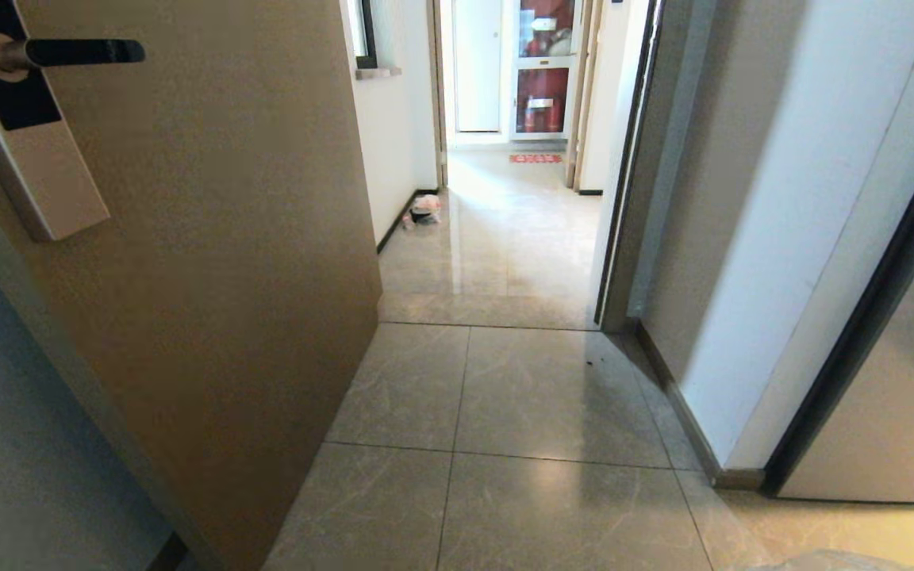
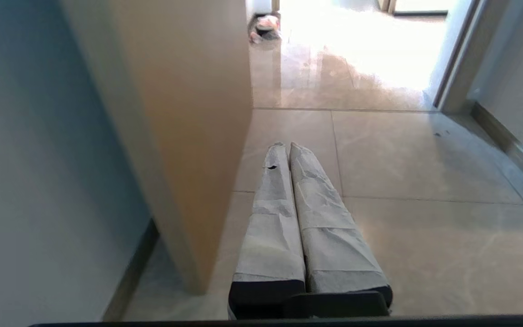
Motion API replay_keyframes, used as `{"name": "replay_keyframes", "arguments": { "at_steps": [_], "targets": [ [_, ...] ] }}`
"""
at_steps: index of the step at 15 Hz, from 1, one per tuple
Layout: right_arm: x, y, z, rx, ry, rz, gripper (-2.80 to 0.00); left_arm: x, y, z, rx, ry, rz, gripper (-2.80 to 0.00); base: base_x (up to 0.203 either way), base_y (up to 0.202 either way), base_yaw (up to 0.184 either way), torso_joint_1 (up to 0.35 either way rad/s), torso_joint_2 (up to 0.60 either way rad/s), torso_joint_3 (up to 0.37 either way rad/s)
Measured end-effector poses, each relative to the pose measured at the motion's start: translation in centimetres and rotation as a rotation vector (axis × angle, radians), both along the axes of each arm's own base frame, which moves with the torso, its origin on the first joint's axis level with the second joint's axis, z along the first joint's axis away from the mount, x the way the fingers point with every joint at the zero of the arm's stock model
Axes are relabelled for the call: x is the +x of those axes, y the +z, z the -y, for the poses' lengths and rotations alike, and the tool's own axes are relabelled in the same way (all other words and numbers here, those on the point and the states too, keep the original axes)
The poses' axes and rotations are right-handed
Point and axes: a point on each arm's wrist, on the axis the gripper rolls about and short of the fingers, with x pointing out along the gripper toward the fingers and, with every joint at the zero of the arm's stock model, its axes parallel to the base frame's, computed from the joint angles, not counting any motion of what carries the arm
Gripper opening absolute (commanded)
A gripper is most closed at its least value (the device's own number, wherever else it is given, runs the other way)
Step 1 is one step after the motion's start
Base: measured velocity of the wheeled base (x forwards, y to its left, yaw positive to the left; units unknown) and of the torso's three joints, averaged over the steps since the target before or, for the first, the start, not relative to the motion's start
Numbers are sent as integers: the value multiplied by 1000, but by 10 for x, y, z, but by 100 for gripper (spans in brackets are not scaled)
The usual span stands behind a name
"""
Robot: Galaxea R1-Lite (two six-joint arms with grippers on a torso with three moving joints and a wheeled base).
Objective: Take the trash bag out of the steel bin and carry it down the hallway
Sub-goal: Put the trash bag at the door
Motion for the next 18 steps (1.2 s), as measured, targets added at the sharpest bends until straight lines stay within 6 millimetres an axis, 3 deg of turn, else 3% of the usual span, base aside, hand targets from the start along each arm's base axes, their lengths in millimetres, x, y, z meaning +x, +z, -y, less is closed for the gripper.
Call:
{"name": "replay_keyframes", "arguments": {
  "at_steps": [4, 18],
  "targets": [
    [0, 0, 0, 0, -1, 0, -280, 0, 0, 0, 1, 0, 0, -280, 26, -1, 1, 2, 1, 1],
    [0, 0, 0, 0, -1, 0, -280, 0, 0, 0, 0, 0, 0, -280, 192, 0, 0, 3, 1, 3]
  ]
}}
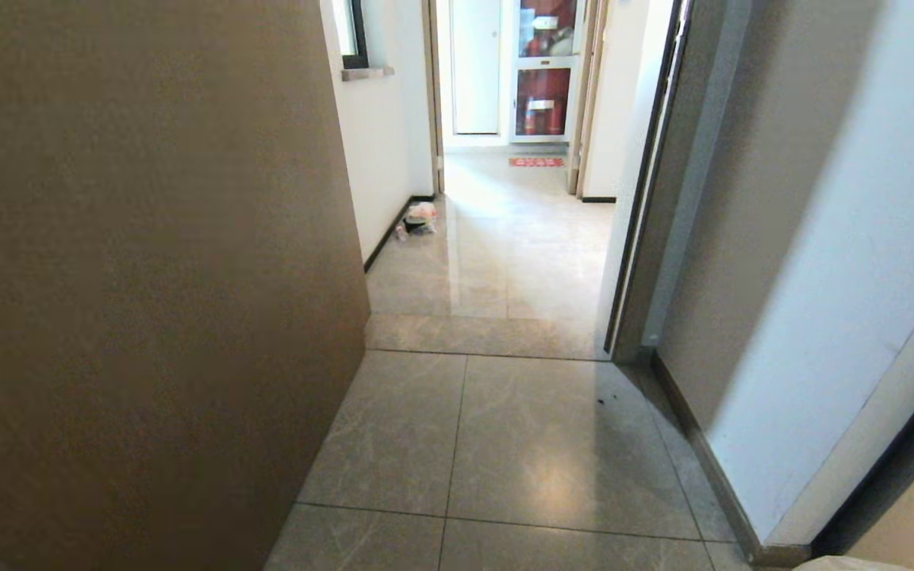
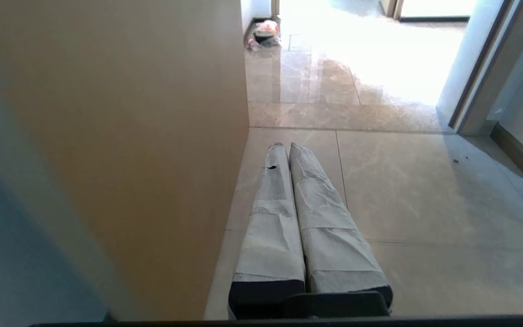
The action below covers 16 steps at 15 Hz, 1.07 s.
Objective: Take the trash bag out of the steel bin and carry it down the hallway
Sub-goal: Put the trash bag at the door
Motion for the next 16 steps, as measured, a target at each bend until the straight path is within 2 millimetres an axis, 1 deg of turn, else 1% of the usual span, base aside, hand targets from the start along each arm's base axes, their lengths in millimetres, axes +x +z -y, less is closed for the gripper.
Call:
{"name": "replay_keyframes", "arguments": {
  "at_steps": [16],
  "targets": [
    [0, 0, 0, -6, 1, 0, -280, 0, 0, 0, 0, 0, 0, -280, 192, 0, 0, 1, 2, 3]
  ]
}}
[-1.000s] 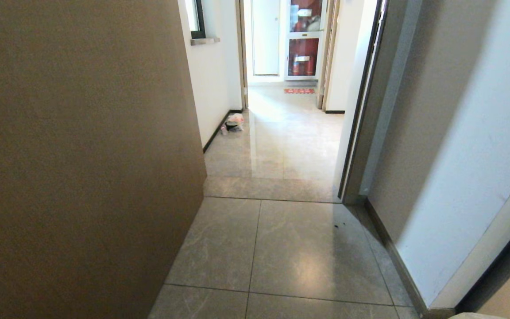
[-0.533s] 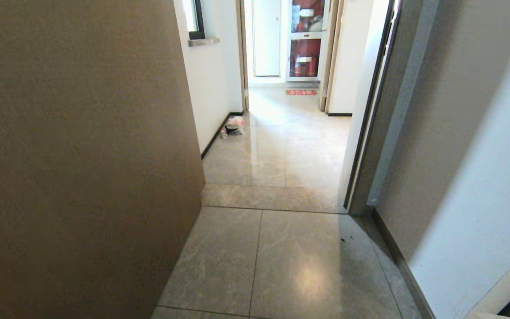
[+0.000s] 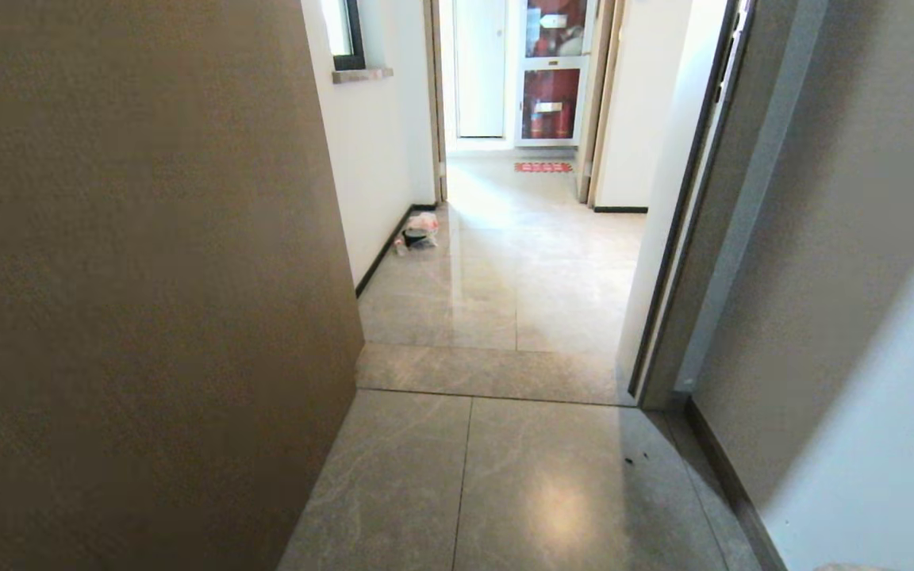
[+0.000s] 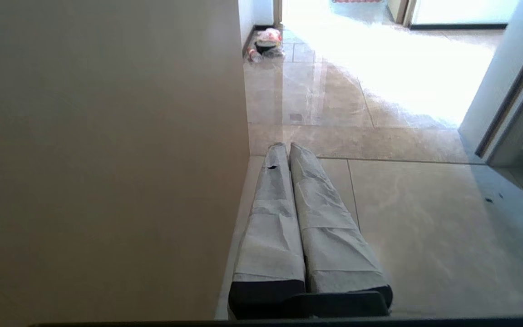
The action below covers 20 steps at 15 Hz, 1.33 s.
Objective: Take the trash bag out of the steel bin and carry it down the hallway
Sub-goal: Put the trash bag at the door
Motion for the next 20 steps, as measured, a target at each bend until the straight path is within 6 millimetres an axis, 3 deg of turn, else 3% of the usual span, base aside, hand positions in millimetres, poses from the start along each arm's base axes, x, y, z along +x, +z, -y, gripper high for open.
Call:
{"name": "replay_keyframes", "arguments": {
  "at_steps": [20],
  "targets": [
    [0, 0, 0, 9, -4, 0, -280, 0, 0, 0, 0, 0, 1, -280, 191, 0, 1, 2, 2, 3]
  ]
}}
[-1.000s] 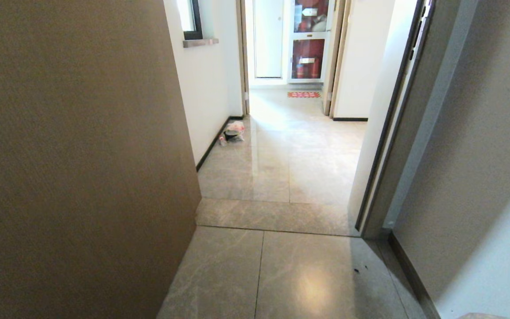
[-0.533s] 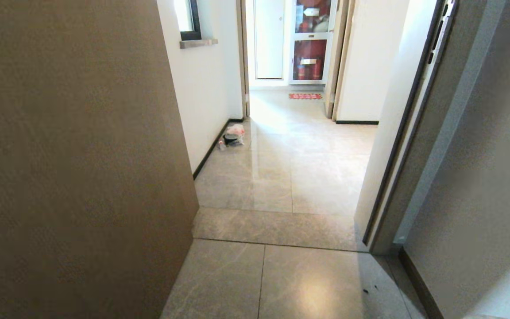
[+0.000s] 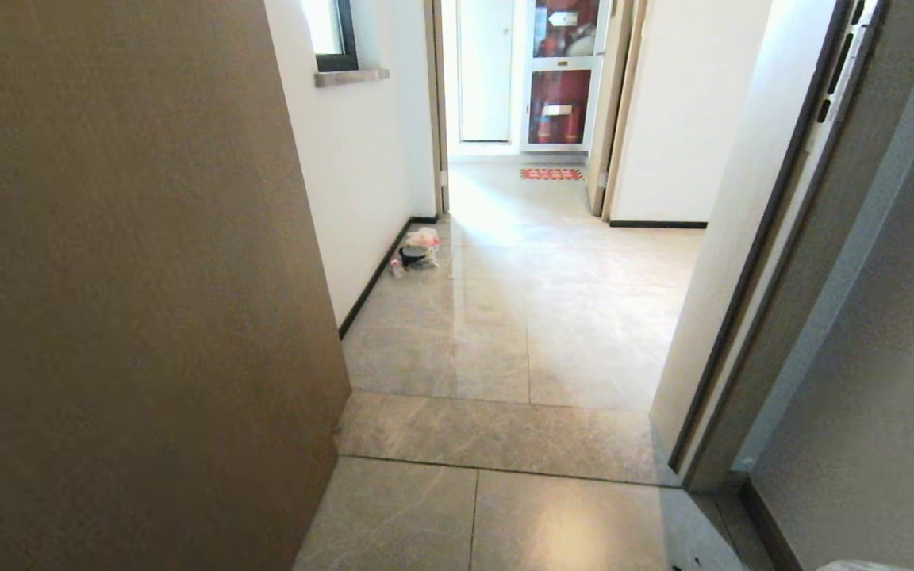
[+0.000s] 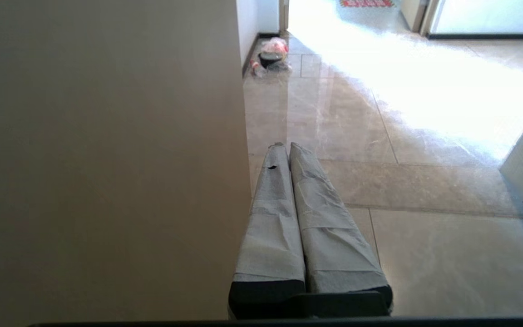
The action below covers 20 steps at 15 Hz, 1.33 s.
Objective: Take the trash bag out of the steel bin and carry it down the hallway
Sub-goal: Put the trash bag at the door
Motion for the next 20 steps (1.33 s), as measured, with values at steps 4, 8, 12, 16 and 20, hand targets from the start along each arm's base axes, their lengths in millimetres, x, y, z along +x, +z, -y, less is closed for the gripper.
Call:
{"name": "replay_keyframes", "arguments": {
  "at_steps": [4, 8, 12, 16, 20],
  "targets": [
    [0, 0, 0, 1, -1, 0, -280, 0, 0, 0, 3, 0, -1, -280, 100, 0, 1, 3, 4, 2],
    [0, 0, 0, 1, -1, 0, -280, 0, 0, 0, 5, -1, -4, -280, 0, 0, 0, 0, 0, 0],
    [0, 0, 0, 1, -1, 0, -280, 0, 0, 0, 5, 0, -4, -280, 1, -96, 9, 2, 4, 2],
    [0, 0, 0, 1, -1, 0, -280, 0, -1, 0, 4, 0, -6, -280, 0, -146, 2, 2, 3, 3],
    [0, 0, 0, 1, -1, 0, -280, 0, 0, 0, 10, 0, -1, -280, 20, 0, 0, -2, 1, 1]
  ]
}}
